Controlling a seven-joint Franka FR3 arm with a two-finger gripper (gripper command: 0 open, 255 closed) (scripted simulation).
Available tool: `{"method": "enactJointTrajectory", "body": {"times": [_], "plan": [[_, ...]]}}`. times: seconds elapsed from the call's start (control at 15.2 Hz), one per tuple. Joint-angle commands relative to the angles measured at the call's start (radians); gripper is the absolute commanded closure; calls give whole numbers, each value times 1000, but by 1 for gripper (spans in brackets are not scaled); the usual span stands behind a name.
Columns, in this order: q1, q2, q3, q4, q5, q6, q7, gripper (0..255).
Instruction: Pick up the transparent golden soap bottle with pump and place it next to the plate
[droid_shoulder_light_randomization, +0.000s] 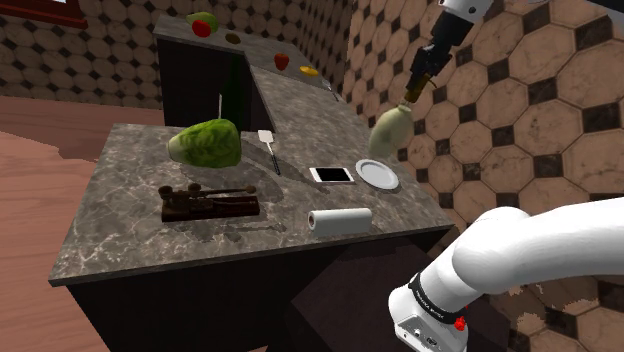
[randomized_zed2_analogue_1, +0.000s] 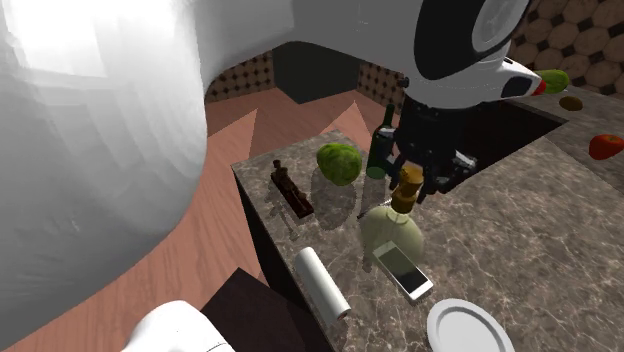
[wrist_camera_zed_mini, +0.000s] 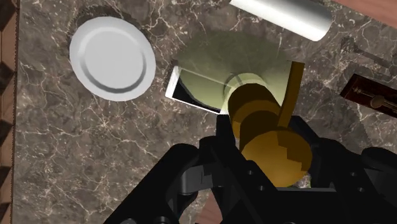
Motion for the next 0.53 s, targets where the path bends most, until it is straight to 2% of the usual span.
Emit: {"method": "enactJointTrajectory", "body": {"times": [0.0, 0.46], "plan": [[-14, 7, -44, 25, -18, -14, -57, 255], [-44, 80, -183, 175, -55, -76, -234, 255]]}}
